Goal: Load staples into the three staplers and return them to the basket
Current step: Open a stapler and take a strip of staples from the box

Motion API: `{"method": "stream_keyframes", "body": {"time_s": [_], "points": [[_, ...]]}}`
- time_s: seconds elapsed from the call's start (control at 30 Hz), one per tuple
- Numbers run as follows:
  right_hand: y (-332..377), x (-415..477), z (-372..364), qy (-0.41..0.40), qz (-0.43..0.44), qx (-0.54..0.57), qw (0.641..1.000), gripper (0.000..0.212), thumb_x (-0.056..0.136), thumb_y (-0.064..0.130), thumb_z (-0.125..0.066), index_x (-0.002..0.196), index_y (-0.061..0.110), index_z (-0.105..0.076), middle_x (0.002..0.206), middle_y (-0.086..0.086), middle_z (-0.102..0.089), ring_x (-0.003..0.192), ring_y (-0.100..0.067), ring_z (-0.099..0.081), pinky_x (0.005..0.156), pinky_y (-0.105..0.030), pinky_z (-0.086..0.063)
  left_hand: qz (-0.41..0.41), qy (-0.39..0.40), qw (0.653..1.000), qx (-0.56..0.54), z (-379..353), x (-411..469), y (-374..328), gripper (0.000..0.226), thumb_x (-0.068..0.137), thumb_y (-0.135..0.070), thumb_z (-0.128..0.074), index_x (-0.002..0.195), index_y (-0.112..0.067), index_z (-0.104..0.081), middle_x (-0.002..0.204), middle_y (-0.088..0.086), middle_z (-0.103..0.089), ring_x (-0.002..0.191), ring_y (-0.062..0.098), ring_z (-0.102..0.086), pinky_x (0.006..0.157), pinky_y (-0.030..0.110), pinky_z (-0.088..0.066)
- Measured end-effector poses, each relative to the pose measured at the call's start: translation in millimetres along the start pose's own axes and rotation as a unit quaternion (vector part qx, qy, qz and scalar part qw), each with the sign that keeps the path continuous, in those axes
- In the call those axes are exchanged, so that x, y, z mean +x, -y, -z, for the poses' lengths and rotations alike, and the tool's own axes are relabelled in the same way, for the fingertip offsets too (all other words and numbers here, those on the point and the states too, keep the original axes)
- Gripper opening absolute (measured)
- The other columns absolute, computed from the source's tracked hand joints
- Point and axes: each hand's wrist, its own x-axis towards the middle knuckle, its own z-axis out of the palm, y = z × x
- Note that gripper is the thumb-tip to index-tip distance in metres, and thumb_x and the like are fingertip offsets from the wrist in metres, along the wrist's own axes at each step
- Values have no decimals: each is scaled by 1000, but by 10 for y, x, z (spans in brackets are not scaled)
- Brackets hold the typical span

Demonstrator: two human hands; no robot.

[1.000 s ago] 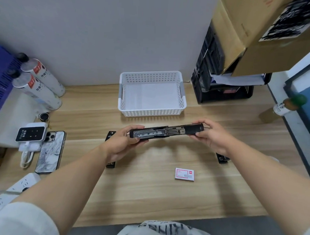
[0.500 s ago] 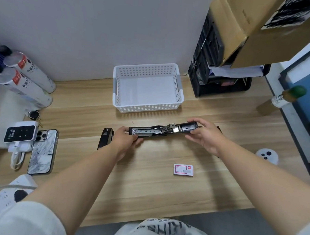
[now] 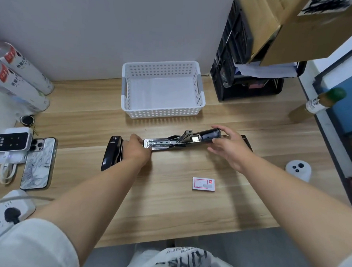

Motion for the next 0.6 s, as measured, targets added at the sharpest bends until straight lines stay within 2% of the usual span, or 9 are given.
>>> {"method": "stream_keyframes", "body": {"time_s": [0.07, 0.17, 0.2, 0.27, 0.3, 0.4, 0.47, 0.53, 0.6], "points": [[9, -17, -16, -1, 11, -13, 1000, 46, 93, -9, -56, 129, 19, -61, 101, -11, -59, 76, -14, -70, 94, -48, -57, 7, 2, 1000, 7, -28, 11, 23, 29, 88, -23, -73, 101, -17, -48, 108, 11, -58, 88, 30, -59, 73, 32, -44], [-8, -55, -38, -2, 1, -17, 1000, 45, 96, 0, -58, 137, 15, -50, 117, -18, -65, 97, -31, -72, 88, -44, -59, 26, 9, 999, 18, -78, 5, 86, 32, 90, -24, -71, 109, -12, -48, 103, 8, -56, 91, 29, -54, 75, 34, -40], [-43, -65, -32, -8, -7, -32, 999, 41, 97, 2, -59, 135, 13, -50, 119, -20, -64, 96, -34, -72, 76, -40, -60, 25, 6, 999, 22, -94, -9, 106, 34, 91, -24, -70, 112, -11, -48, 102, 8, -55, 91, 29, -53, 75, 35, -40], [-166, -99, 6, -35, -40, -130, 990, 28, 95, 9, -61, 122, 14, -56, 109, -19, -66, 77, -29, -68, 52, -29, -50, 22, 4, 999, 31, -119, -54, 136, 36, 92, -24, -67, 117, -8, -46, 102, 8, -56, 94, 31, -55, 75, 36, -41], [-252, -124, 36, -43, -62, -213, 974, 23, 91, 12, -64, 114, 14, -59, 101, -16, -67, 71, -26, -63, 51, -27, -44, 26, 6, 999, 37, -128, -83, 151, 39, 92, -24, -67, 119, -6, -45, 106, 11, -59, 97, 34, -58, 78, 37, -44], [-525, -229, 106, 9, -90, -465, 881, 39, 74, 32, -78, 102, 17, -56, 98, -5, -63, 79, -24, -60, 66, -31, -48, 43, 29, 996, 73, -137, -195, 194, 42, 93, -27, -66, 123, -4, -47, 118, 17, -64, 111, 39, -61, 90, 40, -49], [-675, -323, 62, 60, -64, -576, 813, 56, 63, 45, -85, 100, 23, -49, 103, -1, -50, 86, -23, -59, 77, -34, -51, 11, 72, 991, 108, -162, -335, 206, 29, 91, -27, -66, 112, -8, -58, 112, 15, -70, 109, 35, -64, 92, 38, -51], [-818, -398, -28, 82, -7, -611, 787, 54, 62, 40, -85, 95, 26, -45, 102, -1, -43, 81, -25, -58, 78, -36, -53, -68, 143, 979, 126, -213, -528, 220, 14, 88, -24, -68, 98, -14, -64, 99, 9, -73, 99, 30, -68, 86, 32, -53], [-930, -428, -115, 84, 50, -596, 797, 44, 68, 29, -81, 93, 26, -45, 102, -2, -42, 78, -26, -58, 76, -36, -53, -151, 232, 952, 128, -254, -716, 235, 20, 82, -19, -72, 99, -18, -62, 88, -1, -68, 88, 23, -65, 76, 28, -50]]}}
